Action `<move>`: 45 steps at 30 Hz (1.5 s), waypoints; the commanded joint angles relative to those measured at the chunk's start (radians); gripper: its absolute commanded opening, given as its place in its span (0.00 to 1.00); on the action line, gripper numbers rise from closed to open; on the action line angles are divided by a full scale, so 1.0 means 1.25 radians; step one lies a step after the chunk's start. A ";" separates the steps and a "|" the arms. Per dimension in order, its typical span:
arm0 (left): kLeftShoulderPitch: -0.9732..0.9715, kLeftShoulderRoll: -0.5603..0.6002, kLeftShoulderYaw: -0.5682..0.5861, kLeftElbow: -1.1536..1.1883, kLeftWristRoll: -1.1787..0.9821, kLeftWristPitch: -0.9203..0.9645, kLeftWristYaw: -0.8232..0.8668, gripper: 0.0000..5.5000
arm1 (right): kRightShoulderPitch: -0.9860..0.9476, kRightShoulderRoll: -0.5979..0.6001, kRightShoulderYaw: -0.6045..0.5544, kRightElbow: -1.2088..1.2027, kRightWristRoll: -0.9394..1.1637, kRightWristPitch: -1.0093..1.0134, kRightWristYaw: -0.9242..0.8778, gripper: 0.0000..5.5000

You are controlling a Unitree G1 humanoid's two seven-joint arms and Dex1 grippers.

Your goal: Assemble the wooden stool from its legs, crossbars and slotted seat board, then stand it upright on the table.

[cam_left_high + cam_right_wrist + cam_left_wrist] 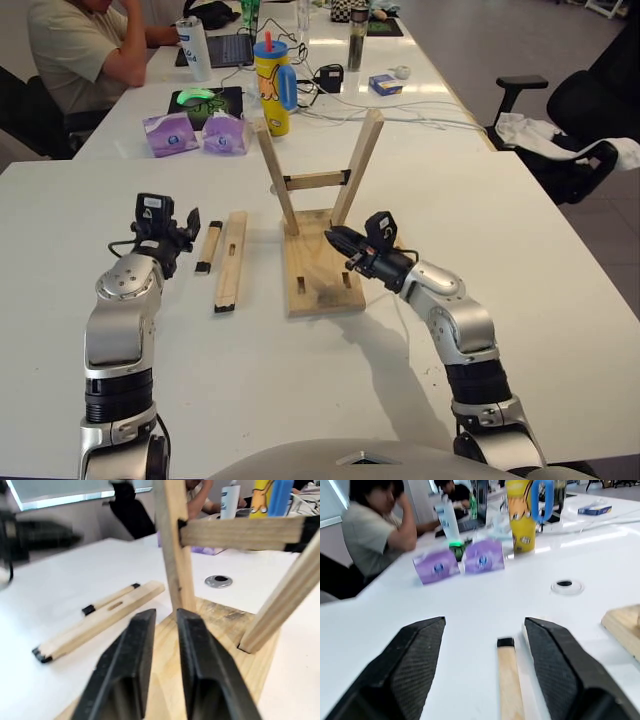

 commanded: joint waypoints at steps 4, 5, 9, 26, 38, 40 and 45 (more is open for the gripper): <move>-0.005 0.008 0.010 0.158 -0.019 -0.075 -0.027 0.53 | -0.023 -0.006 -0.025 0.028 0.024 0.021 -0.027 0.38; -0.005 0.012 0.009 0.174 -0.022 -0.080 -0.033 0.53 | -0.026 -0.008 -0.020 0.031 0.023 0.020 -0.028 0.38; -0.020 0.016 0.002 0.251 -0.040 -0.086 -0.065 0.53 | -0.033 -0.012 -0.007 0.047 0.023 0.026 -0.031 0.38; -0.050 0.009 -0.015 0.404 -0.064 -0.084 -0.083 0.49 | -0.039 -0.012 0.021 0.057 0.027 0.043 -0.036 0.39; -0.035 0.007 -0.043 0.335 -0.064 -0.076 -0.085 0.24 | -0.065 -0.017 0.020 0.080 -0.004 0.011 -0.069 0.39; -0.040 0.015 -0.038 0.340 -0.056 -0.108 -0.077 0.24 | -0.070 -0.021 0.011 0.080 0.011 0.020 -0.060 0.39; -0.068 0.021 0.003 0.271 -0.058 -0.213 -0.045 0.24 | -0.068 -0.020 -0.002 0.054 0.060 0.056 -0.036 0.39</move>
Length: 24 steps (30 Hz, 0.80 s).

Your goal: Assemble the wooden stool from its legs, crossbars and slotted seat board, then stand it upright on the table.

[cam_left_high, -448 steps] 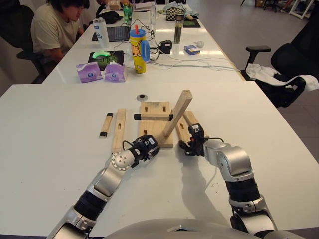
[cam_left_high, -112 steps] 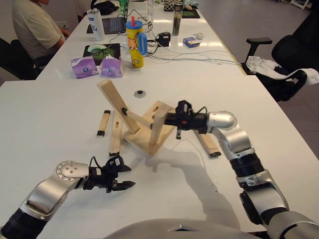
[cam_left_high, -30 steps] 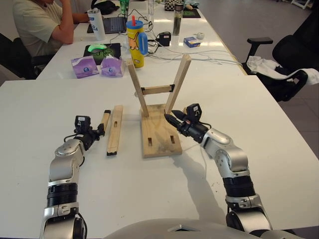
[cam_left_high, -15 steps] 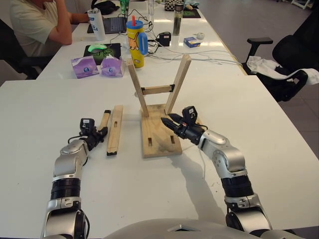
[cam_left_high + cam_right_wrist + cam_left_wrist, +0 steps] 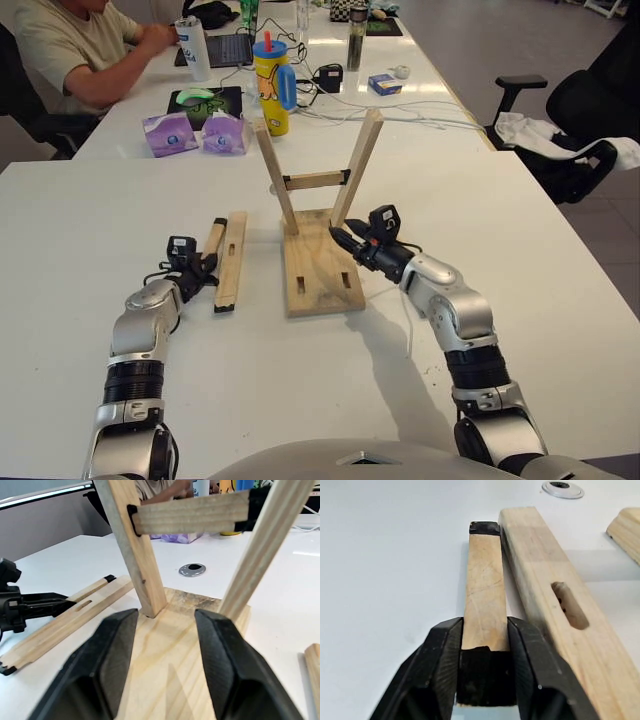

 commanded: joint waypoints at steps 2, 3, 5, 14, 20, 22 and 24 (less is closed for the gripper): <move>-0.037 0.015 0.033 -0.091 0.003 -0.119 0.022 0.24 | -0.009 0.015 -0.032 -0.032 0.075 0.060 0.017 0.39; -0.033 0.013 0.025 -0.119 0.003 -0.151 0.010 0.24 | -0.012 0.026 -0.049 -0.038 0.106 0.080 0.014 0.39; -0.008 0.012 0.002 -0.178 0.002 -0.207 -0.019 0.24 | -0.020 0.043 -0.091 -0.049 0.172 0.123 0.006 0.39; 0.007 0.003 -0.142 -0.373 0.037 -0.320 -0.092 0.24 | -0.076 0.072 -0.240 -0.113 0.493 0.302 -0.024 0.60; 0.007 -0.010 -0.263 -0.354 0.059 -0.345 -0.157 0.24 | -0.112 0.096 -0.276 -0.102 0.615 0.334 -0.092 0.61; 0.009 -0.010 -0.279 -0.349 0.073 -0.355 -0.161 0.24 | -0.123 0.096 -0.287 -0.085 0.635 0.331 -0.114 0.61; 0.012 -0.010 -0.290 -0.350 0.083 -0.362 -0.160 0.24 | -0.132 0.095 -0.301 -0.070 0.653 0.325 -0.134 0.61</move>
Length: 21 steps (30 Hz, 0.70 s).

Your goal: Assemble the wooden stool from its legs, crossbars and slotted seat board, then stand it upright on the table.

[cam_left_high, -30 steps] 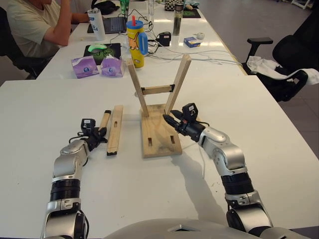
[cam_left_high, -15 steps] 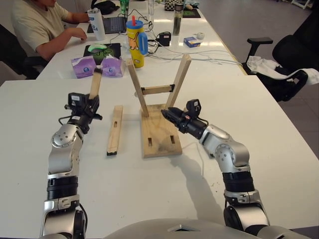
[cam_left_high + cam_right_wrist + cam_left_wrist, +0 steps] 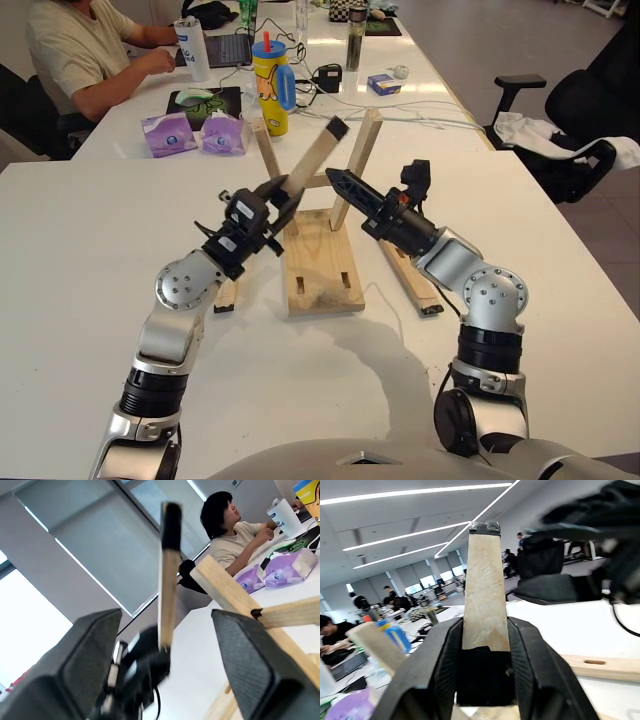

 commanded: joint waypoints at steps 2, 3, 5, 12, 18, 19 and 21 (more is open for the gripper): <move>0.004 -0.004 -0.024 0.004 0.024 -0.014 -0.003 0.24 | -0.034 0.001 -0.028 0.034 0.042 -0.010 -0.052 0.61; 0.006 -0.007 -0.027 0.004 0.025 -0.012 -0.001 0.24 | -0.035 0.003 -0.032 0.038 0.050 -0.013 -0.058 0.61; 0.008 -0.008 -0.032 0.004 0.029 -0.011 -0.001 0.24 | -0.035 0.008 -0.041 0.040 0.065 -0.019 -0.071 0.57; 0.014 -0.007 -0.030 0.011 0.023 0.000 -0.003 0.24 | -0.034 0.012 -0.044 0.039 0.101 -0.040 -0.101 0.38; 0.013 -0.009 -0.039 0.010 0.020 0.013 -0.011 0.24 | -0.034 0.016 -0.036 0.049 0.102 -0.058 -0.109 0.18; 0.013 -0.010 -0.042 0.011 0.019 0.014 -0.012 0.24 | -0.034 0.014 -0.036 0.051 0.102 -0.060 -0.109 0.15; 0.014 -0.011 -0.043 0.012 0.017 0.017 -0.013 0.24 | -0.032 0.012 -0.034 0.053 0.100 -0.063 -0.110 0.10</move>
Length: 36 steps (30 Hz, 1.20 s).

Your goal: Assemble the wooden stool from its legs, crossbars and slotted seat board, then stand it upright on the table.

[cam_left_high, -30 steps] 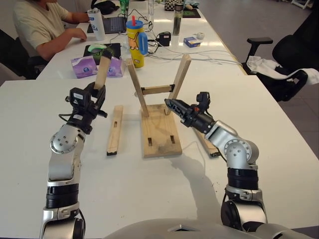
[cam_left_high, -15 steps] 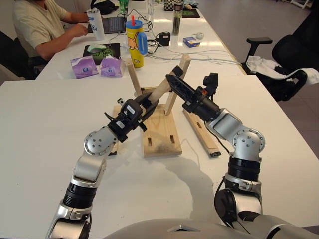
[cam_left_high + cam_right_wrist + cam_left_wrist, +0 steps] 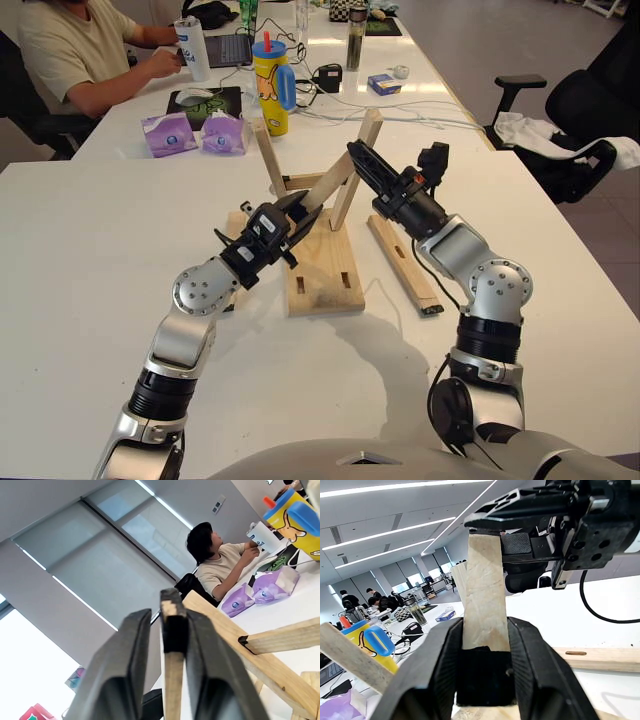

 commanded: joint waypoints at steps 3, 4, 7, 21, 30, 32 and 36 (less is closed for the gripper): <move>0.011 -0.002 -0.008 0.009 -0.007 0.028 -0.008 0.24 | -0.005 -0.002 0.003 0.002 0.012 -0.013 -0.006 0.09; 0.010 -0.004 -0.009 0.011 -0.006 0.031 -0.005 0.24 | -0.002 -0.004 0.004 0.001 0.009 -0.014 -0.005 0.08; 0.021 -0.031 0.012 0.004 -0.089 0.075 -0.015 0.32 | 0.008 -0.011 0.009 -0.002 -0.010 -0.024 -0.003 0.08; 0.051 -0.066 0.119 -0.014 -0.232 0.159 0.019 0.61 | 0.127 -0.220 0.000 0.030 -0.382 -0.270 0.038 0.08; 0.029 -0.081 0.120 0.007 -0.236 0.163 0.024 0.61 | 0.167 -0.195 0.024 0.107 -0.487 -0.405 0.082 0.08; 0.029 -0.080 0.122 0.006 -0.236 0.164 0.024 0.61 | 0.179 -0.189 0.024 0.107 -0.490 -0.408 0.084 0.08; 0.037 -0.079 0.121 0.001 -0.235 0.167 0.023 0.61 | 0.196 -0.177 0.023 0.091 -0.479 -0.401 0.085 0.08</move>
